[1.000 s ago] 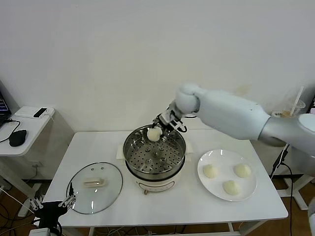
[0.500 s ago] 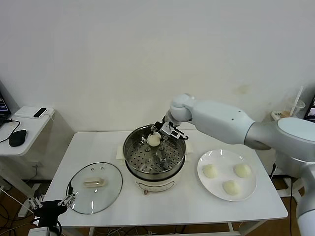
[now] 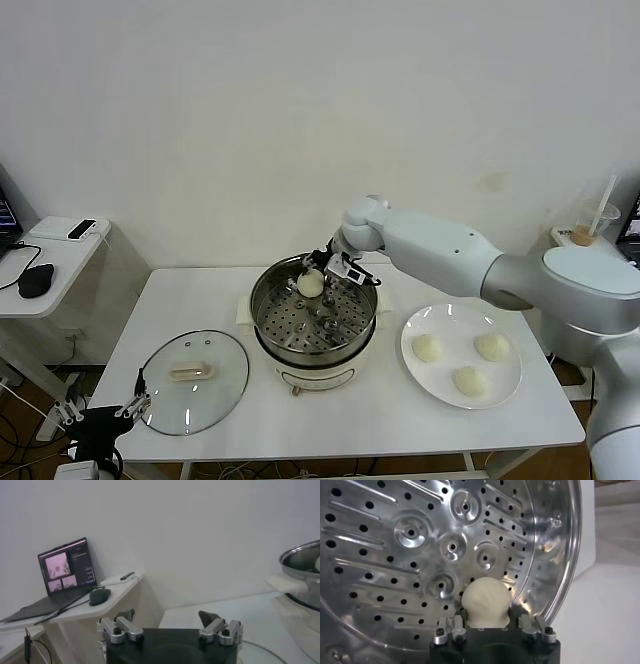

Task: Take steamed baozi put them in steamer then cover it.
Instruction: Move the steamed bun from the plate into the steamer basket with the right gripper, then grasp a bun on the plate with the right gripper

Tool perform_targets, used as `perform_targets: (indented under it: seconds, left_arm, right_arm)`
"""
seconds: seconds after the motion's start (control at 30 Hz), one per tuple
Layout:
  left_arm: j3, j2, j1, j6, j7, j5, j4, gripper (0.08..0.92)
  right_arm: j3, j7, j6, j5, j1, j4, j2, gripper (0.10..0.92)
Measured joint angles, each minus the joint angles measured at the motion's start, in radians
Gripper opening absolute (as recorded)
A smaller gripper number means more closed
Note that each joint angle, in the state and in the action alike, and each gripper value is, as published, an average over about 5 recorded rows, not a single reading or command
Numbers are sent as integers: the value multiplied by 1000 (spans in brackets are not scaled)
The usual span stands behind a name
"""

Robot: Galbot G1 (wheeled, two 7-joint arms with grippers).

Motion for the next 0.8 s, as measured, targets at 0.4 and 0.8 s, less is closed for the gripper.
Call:
perform_targets:
  seconds: [0.4,0.8]
  left_arm:
    - [-10,10,4,4,3,-10,-8,823]
    - [-19,36,2,17,11,-32,-23,823]
  right_arm:
    - [18,-120,-208,233,109,153,-101,823]
    - [62,-234,-506,327,171,361,-354,823]
